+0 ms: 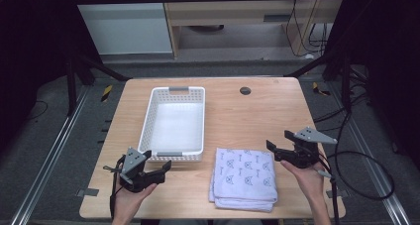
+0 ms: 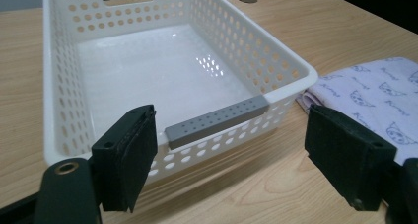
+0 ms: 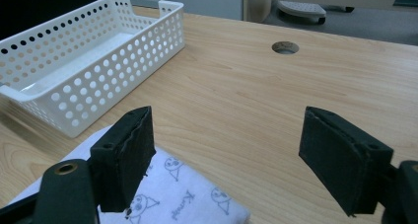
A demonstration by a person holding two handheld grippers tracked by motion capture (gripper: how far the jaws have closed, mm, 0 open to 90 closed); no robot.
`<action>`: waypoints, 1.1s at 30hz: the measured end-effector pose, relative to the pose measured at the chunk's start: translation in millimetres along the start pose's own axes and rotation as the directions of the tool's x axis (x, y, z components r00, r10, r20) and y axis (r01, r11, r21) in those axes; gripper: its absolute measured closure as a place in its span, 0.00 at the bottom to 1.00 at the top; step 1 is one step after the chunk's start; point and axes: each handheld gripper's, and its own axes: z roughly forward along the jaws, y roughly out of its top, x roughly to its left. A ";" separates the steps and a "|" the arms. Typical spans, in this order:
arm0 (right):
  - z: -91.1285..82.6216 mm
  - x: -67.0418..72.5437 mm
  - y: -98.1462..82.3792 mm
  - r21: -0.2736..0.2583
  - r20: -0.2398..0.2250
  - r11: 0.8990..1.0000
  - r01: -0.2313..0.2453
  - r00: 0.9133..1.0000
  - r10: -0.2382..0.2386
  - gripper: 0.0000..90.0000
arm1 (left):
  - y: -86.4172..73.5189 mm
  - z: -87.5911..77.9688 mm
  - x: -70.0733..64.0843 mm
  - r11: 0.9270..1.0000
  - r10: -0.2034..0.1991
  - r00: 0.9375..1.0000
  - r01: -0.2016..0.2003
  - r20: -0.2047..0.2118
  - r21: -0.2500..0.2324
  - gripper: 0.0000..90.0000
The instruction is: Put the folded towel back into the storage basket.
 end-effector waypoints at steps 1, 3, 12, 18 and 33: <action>-0.1 0.3 1.1 0.000 0.001 1.000 0.000 1.000 0.000 0.24 | 0.7 1.2 -1.5 1.000 0.000 1.000 0.000 0.003 -0.001 0.22; 0.3 0.6 2.2 0.000 0.005 1.000 0.000 1.000 0.000 0.24 | 2.4 4.2 -5.7 1.000 0.008 1.000 -0.008 0.010 0.003 0.21; 4.1 2.3 -1.1 0.019 -0.003 1.000 0.005 1.000 -0.005 0.24 | 7.0 21.7 -29.4 0.999 0.039 0.998 -0.041 0.053 0.020 0.21; 5.3 0.8 -7.4 0.041 0.000 0.999 0.002 1.000 -0.002 0.25 | 3.7 31.9 -43.4 0.997 0.060 0.995 -0.063 0.074 0.042 0.21; 11.6 1.9 -19.2 0.098 -0.006 0.995 0.013 1.000 -0.012 0.31 | 2.0 47.7 -68.5 0.991 0.100 0.988 -0.109 0.116 0.075 0.21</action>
